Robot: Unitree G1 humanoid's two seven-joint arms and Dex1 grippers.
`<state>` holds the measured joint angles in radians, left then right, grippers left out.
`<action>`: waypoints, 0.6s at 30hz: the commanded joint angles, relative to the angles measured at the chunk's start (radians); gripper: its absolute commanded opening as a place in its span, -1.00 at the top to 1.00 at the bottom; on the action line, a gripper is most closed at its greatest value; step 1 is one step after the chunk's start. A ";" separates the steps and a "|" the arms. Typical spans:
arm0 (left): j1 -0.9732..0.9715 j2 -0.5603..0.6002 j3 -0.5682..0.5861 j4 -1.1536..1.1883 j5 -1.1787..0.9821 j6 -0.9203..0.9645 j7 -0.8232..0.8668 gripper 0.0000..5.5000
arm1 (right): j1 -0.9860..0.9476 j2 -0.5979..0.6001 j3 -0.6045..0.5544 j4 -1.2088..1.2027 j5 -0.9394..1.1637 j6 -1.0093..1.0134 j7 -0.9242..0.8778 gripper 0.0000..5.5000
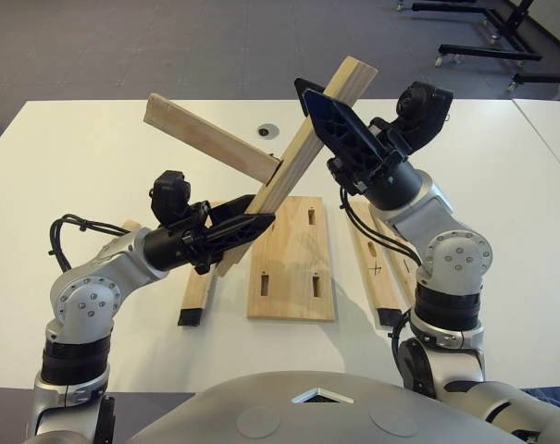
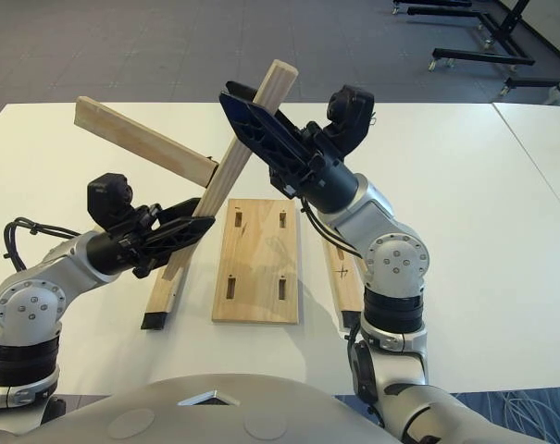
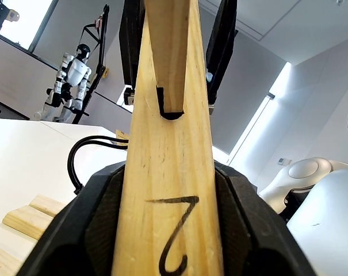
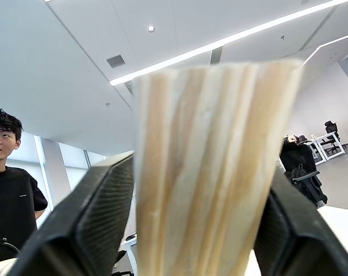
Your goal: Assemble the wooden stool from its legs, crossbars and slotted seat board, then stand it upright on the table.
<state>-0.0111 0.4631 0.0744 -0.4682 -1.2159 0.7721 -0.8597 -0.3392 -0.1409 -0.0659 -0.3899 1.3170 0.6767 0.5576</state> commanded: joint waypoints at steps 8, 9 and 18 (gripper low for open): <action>0.016 -0.001 0.000 0.053 0.072 -0.034 -0.017 0.26 | -0.010 0.000 0.007 -0.032 0.007 -0.015 0.024 0.22; 0.013 -0.004 0.000 0.062 0.081 -0.037 -0.011 0.26 | -0.008 0.001 0.007 -0.035 -0.001 -0.023 0.029 0.22; 0.015 -0.013 0.015 0.078 0.092 -0.034 0.033 -0.25 | 0.005 -0.048 0.010 -0.032 -0.118 -0.064 0.083 0.25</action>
<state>0.0003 0.4475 0.0780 -0.4049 -1.1469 0.7382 -0.8534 -0.3317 -0.1706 -0.0533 -0.4050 1.2163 0.6257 0.6183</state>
